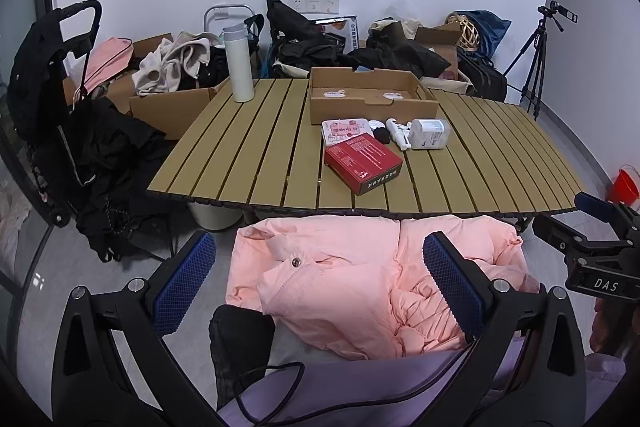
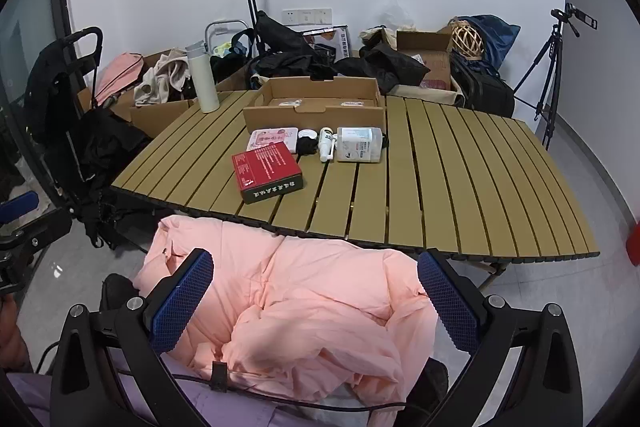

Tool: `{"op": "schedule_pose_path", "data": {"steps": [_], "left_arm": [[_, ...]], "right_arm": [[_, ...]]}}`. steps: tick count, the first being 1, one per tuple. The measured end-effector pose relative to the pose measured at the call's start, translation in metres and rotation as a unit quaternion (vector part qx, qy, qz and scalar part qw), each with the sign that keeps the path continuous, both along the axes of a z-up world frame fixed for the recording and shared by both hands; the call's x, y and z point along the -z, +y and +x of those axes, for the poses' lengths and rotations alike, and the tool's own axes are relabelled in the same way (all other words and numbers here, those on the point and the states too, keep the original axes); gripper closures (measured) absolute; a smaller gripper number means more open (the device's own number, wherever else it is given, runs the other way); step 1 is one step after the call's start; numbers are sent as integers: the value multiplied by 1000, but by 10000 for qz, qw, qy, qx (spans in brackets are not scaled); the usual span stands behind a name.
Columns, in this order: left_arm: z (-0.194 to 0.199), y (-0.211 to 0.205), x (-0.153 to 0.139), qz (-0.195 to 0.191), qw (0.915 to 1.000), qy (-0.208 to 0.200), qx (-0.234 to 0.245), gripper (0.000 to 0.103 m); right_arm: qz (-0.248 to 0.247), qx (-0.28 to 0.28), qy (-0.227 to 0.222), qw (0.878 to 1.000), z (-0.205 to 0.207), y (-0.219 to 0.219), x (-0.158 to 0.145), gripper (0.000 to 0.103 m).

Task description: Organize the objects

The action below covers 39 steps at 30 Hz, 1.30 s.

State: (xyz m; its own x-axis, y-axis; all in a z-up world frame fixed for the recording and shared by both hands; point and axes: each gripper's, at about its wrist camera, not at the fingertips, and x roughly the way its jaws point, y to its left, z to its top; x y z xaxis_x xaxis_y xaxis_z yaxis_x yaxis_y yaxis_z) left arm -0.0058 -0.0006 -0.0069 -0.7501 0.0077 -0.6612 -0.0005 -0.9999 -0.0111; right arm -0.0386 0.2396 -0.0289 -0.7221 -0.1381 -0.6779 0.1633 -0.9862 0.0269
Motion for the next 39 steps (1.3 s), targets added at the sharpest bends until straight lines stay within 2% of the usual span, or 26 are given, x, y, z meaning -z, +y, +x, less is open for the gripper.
{"op": "schedule_pose_path", "data": {"steps": [39], "left_arm": [[0,-2,7,53,9999,-113,-19,0]], "right_arm": [[-220,-25,-52,9997,1,3,6,0]]}}
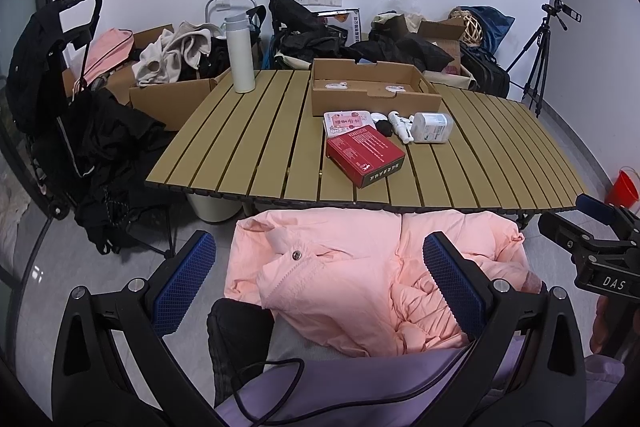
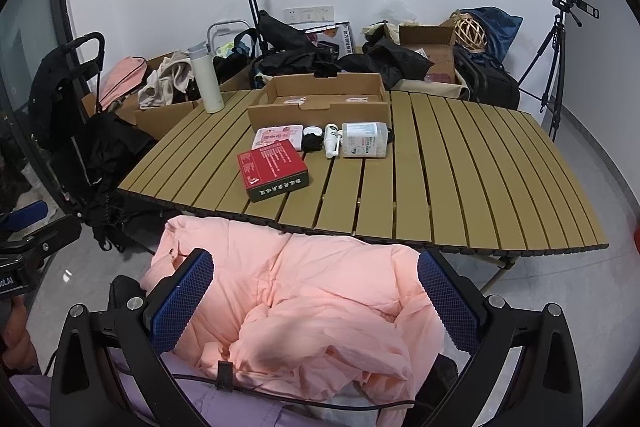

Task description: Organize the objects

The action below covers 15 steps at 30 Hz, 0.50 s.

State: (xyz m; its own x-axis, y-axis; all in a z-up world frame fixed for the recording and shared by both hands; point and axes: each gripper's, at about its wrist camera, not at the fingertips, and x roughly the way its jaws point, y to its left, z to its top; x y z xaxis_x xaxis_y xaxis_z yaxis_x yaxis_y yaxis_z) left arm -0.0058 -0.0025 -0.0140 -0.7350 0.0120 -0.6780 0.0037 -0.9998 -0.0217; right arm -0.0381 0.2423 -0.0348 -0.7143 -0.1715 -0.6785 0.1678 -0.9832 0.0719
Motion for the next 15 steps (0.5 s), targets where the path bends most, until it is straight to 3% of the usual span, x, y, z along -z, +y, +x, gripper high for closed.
{"op": "schedule_pose_path", "data": {"steps": [15], "left_arm": [[-1,0,1,1,10000,-31,5,0]], "right_arm": [[-123,-145,-38,9998,1,-2,3,0]]}}
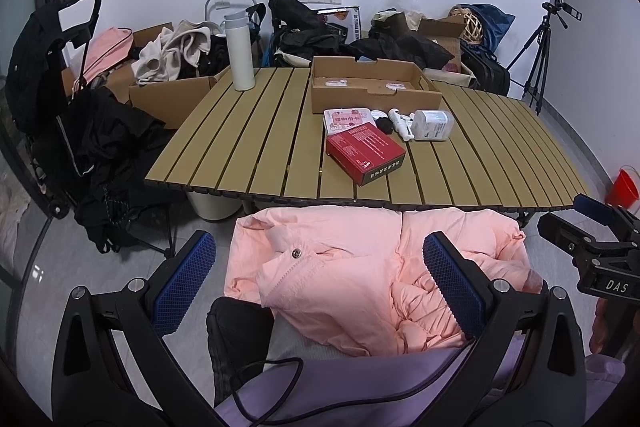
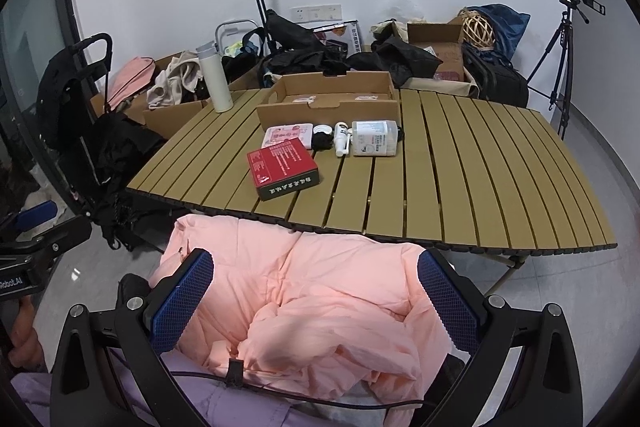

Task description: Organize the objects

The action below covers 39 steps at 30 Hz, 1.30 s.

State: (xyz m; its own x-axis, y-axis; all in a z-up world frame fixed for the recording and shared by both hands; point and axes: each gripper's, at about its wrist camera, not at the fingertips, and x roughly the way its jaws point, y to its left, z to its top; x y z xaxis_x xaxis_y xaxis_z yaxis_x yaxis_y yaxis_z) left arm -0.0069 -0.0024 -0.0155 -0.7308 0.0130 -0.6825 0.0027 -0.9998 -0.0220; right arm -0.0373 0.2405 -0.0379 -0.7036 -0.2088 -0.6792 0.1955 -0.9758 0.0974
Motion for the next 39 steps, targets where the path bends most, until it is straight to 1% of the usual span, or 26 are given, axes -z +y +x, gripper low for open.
{"op": "schedule_pose_path", "data": {"steps": [5,8,10,12,15,17,18,19,20,21,22,23,24,25,26,27,29,30,31,32,34,35,36,37,38,39], "left_arm": [[-3,-1,7,6,10000,-94,-21,0],[-3,0,9,17,9999,-111,-1,0],[-6,1,11,16,10000,-94,19,0],[-10,0,13,-16,9999,-127,-27,0],[-20,-4,22,38,9999,-128,-36,0],[-24,-7,28,136,9999,39,-28,0],[-24,-10,31,204,9995,238,-18,0],[-24,-12,36,192,9988,431,-148,0],[-26,-13,39,169,9986,457,-222,0],[-31,-13,47,135,9991,346,-180,0],[-36,-11,53,113,9997,204,-51,0],[-44,-8,61,109,9999,24,122,0],[-48,-8,66,100,9998,-89,172,0],[-58,-7,75,105,9992,-314,206,0],[-65,-7,80,139,9987,-442,226,0],[-77,-9,86,235,9970,-689,256,0],[-99,-12,94,368,9941,-997,207,0],[-106,-13,96,409,9933,-1060,192,0],[-124,-15,95,465,9926,-1106,206,0],[-132,-17,93,466,9929,-1075,193,0],[-161,-22,84,517,9940,-951,137,0],[-175,-23,82,696,9931,-917,225,0],[-183,-24,84,809,9919,-934,283,0],[-197,-23,91,919,9897,-1072,213,0],[-204,-23,95,997,9882,-1148,207,2],[-213,-20,102,1116,9857,-1220,317,4]], "right_arm": [[38,39,-5,10000,-1,0,2,0],[284,200,71,9994,-1,-4,3,0],[365,192,102,9991,-1,-5,4,0],[326,167,104,9993,-4,-4,7,0],[160,151,104,9997,-10,3,12,0],[0,128,75,9999,-18,8,17,0],[-62,112,27,9999,-22,10,21,0],[-131,73,-74,9999,-27,12,27,0],[-258,-57,-245,9994,-33,13,35,0],[-370,-172,-424,9983,-38,13,44,0],[-468,-276,-699,9961,-45,12,57,0],[-490,-313,-915,9941,-50,11,69,0],[-467,-280,-1123,9922,-56,9,80,0],[-440,-248,-1263,9907,-61,8,86,0],[-388,-233,-1421,9888,-69,7,95,0],[-324,-233,-1481,9882,-73,5,100,0],[-101,-306,-1442,9890,-86,-3,102,0],[-14,-369,-1397,9895,-94,-6,101,0],[43,-470,-1370,9895,-104,-9,97,0],[-28,-624,-1360,9887,-118,-12,91,0],[-407,-810,-1237,9882,-146,-10,69,0],[-622,-940,-1164,9868,-162,-10,62,0],[-754,-1160,-1206,9830,-181,-9,69,0],[-573,-1189,-1789,9750,-198,-10,91,0],[-330,-989,-2251,9687,-210,-14,108,10],[-20,-782,-2455,9662,-221,-16,124,25]]}}
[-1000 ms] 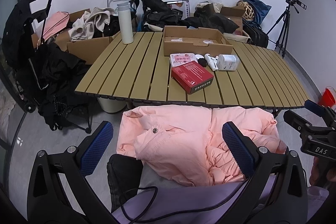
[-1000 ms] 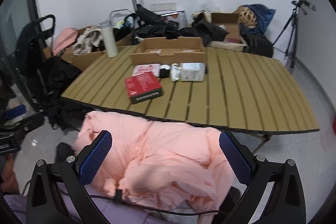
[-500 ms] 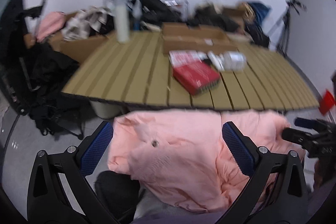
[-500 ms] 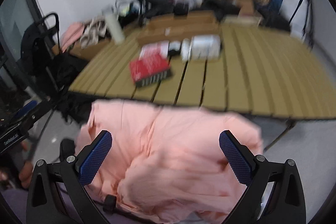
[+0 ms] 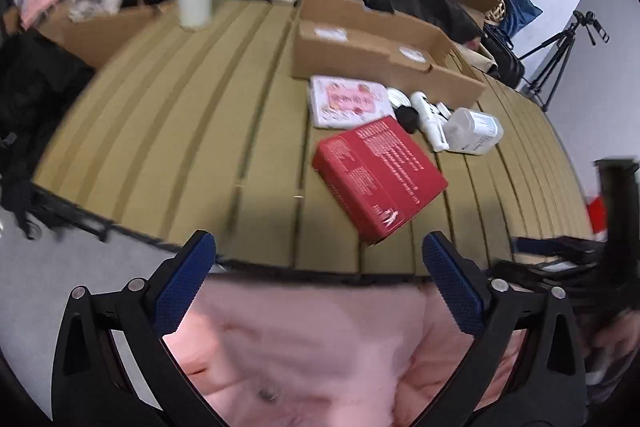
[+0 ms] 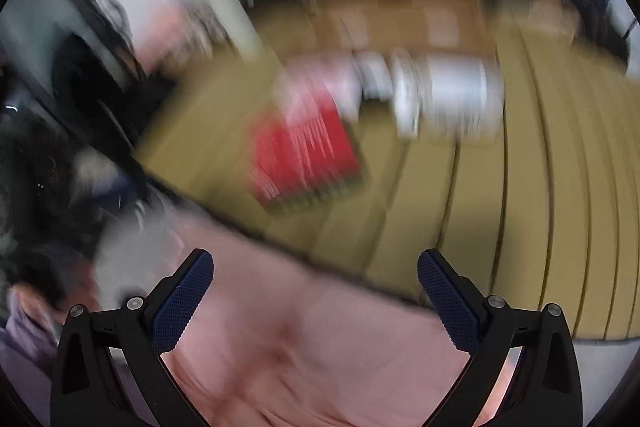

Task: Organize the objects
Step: 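Grasp the red box with the left tool and place it in the cardboard tray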

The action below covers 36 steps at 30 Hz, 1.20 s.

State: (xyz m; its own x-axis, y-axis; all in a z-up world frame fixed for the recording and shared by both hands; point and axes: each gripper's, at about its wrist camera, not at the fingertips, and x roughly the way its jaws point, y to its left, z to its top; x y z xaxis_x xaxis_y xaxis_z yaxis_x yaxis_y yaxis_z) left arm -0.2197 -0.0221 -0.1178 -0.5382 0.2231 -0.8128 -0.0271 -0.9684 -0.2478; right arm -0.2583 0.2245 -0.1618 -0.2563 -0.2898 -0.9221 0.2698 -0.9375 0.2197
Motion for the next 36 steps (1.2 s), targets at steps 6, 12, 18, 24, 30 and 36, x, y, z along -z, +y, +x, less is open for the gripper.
{"op": "schedule_pose_path", "data": {"steps": [6,12,18,24,30,36], "left_arm": [[-39,18,36,131,9990,-254,353,32],[-62,13,57,718,9959,-380,389,56],[-55,11,56,1045,9928,-456,365,70],[-45,19,53,803,9958,-336,296,70],[-39,23,46,896,9951,-282,308,70],[-68,33,-6,829,9952,382,352,70]], "right_arm": [[-318,-82,803,9962,-37,-22,5,51],[-473,-239,787,9955,-88,-47,16,51],[-901,-307,426,9945,-78,-49,17,69],[-1154,-70,531,9919,-34,-44,27,65],[-1536,290,280,9873,-44,-40,33,60],[-1250,56,938,9877,-49,-41,-21,61]]}}
